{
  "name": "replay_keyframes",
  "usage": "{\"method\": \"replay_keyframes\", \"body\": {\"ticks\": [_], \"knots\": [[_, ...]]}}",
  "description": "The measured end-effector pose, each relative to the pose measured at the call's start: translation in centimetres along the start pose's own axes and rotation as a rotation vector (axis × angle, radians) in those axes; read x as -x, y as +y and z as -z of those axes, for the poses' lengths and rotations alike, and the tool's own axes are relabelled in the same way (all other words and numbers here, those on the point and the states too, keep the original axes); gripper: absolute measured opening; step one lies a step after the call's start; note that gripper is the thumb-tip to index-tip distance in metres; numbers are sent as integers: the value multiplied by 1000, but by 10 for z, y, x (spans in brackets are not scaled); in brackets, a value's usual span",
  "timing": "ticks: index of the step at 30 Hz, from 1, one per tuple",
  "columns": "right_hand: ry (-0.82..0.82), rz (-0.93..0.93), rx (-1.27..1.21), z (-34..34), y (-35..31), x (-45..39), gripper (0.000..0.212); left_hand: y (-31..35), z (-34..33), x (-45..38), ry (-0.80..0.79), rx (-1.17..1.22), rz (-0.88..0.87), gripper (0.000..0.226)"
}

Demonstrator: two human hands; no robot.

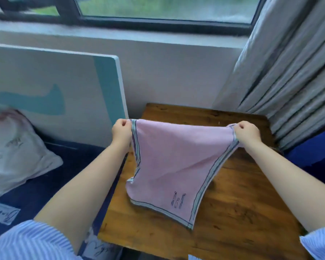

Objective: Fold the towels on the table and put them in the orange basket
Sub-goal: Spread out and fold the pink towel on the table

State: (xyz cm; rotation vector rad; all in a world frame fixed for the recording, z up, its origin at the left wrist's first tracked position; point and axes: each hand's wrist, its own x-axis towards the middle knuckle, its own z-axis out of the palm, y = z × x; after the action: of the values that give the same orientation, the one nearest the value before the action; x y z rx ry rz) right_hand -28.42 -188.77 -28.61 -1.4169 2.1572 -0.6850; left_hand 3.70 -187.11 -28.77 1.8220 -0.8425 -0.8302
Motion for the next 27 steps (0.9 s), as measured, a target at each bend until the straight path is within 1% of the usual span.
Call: {"method": "replay_keyframes", "body": {"ticks": [2,4,7,9,12,14,17,19,21,22,24,25,27], "knots": [[49,78,31,19,-33,-20,27,38,5,-17,57,165,-28,27],[93,160,15,34,-70,-33,27,71,5,-29,80,256,-48,28],[195,262,-78,59,-122,-43,26,115,5,-36,134,310,-133,21],[274,309,-125,78,-145,-49,23,139,10,-38,178,313,-215,28],[346,329,-163,95,-153,-55,23,152,23,-46,201,324,-266,30],[329,327,-149,92,-143,-52,24,141,28,-51,180,284,-240,30],[218,310,-87,67,-112,-42,28,103,25,-51,107,68,-136,33],[120,269,-3,43,-85,-31,28,74,21,-41,-5,-172,-58,34],[21,207,87,18,-57,-21,28,48,18,-28,-122,-463,-19,32],[-29,159,136,4,-41,-14,28,33,16,-21,-185,-620,-12,28],[-125,65,242,-23,-9,2,29,2,12,-7,-287,-838,-15,12],[-183,11,286,-36,7,11,29,-16,11,2,-322,-910,-15,17],[-303,-95,341,-59,41,34,28,-52,10,18,-421,-1066,44,28]]}}
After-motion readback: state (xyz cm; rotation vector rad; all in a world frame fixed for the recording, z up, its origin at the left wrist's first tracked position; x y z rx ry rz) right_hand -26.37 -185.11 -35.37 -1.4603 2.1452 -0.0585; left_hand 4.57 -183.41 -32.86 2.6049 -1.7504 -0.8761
